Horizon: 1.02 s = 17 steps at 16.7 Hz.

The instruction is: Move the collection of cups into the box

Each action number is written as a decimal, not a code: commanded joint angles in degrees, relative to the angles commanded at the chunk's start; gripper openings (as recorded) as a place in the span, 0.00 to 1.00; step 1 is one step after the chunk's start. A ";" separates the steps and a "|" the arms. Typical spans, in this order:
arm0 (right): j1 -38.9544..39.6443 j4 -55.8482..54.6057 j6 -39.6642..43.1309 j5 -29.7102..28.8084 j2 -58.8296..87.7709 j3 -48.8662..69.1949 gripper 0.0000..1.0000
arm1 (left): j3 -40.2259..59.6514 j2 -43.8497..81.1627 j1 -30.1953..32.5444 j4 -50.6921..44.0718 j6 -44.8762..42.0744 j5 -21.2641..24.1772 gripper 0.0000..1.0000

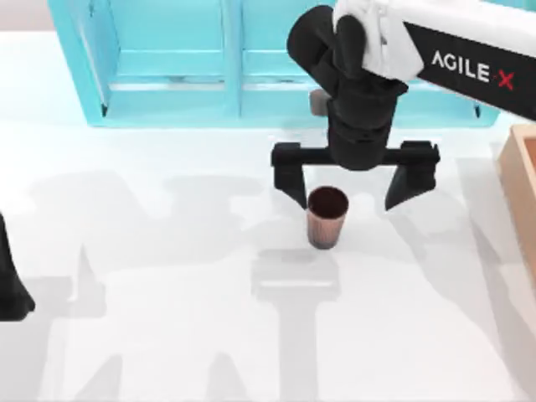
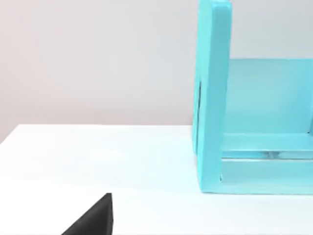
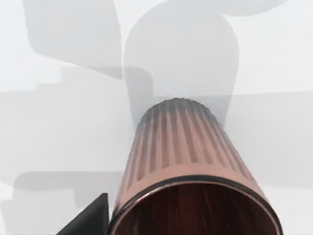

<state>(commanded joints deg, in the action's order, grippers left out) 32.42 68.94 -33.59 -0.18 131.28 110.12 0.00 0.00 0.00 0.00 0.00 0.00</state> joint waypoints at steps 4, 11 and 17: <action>0.07 -4.09 -0.07 0.00 0.02 -4.05 1.00 | 0.00 0.00 0.00 0.00 0.00 0.00 1.00; 0.07 -4.09 -0.07 0.00 0.02 -4.05 0.70 | 0.00 0.00 0.00 0.00 0.00 0.00 1.00; 0.07 -4.09 -0.07 0.00 0.02 -4.05 0.25 | 0.00 0.00 0.00 0.00 0.00 0.00 1.00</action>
<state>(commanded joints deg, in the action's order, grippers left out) 32.48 64.86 -33.66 -0.18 131.30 106.07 0.00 0.00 0.00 0.00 0.00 0.00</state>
